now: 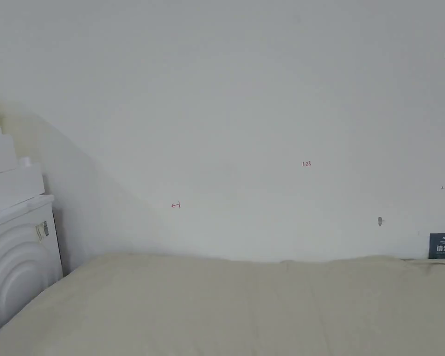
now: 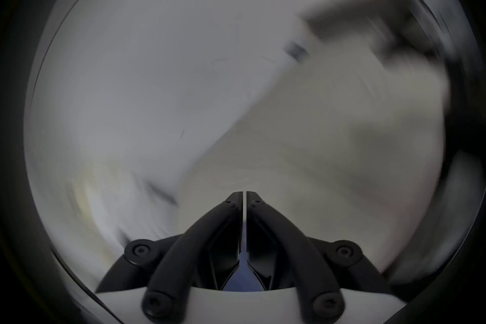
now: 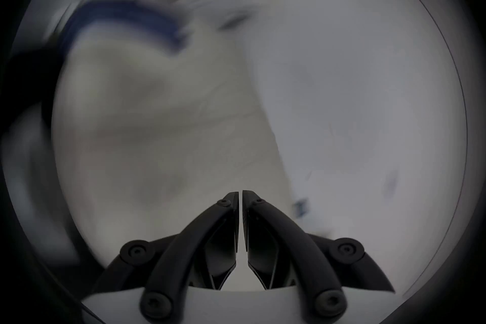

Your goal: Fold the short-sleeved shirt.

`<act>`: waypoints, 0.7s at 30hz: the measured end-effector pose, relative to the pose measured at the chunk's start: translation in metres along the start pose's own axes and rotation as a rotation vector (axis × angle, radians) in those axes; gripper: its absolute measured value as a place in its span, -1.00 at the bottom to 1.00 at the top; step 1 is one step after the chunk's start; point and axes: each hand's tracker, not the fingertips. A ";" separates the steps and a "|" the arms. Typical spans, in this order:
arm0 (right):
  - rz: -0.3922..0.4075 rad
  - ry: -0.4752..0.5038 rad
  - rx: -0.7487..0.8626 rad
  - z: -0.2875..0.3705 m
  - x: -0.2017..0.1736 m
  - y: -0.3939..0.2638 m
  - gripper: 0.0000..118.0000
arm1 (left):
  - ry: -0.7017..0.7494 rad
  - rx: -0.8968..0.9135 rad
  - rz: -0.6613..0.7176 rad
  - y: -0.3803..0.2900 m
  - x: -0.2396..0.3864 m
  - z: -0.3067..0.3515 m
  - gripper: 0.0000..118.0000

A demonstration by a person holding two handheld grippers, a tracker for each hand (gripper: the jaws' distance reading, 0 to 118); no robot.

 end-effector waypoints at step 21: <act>-1.802 0.151 0.159 0.019 0.017 -0.086 -0.92 | -0.103 0.085 1.697 -0.067 -0.034 0.025 -0.91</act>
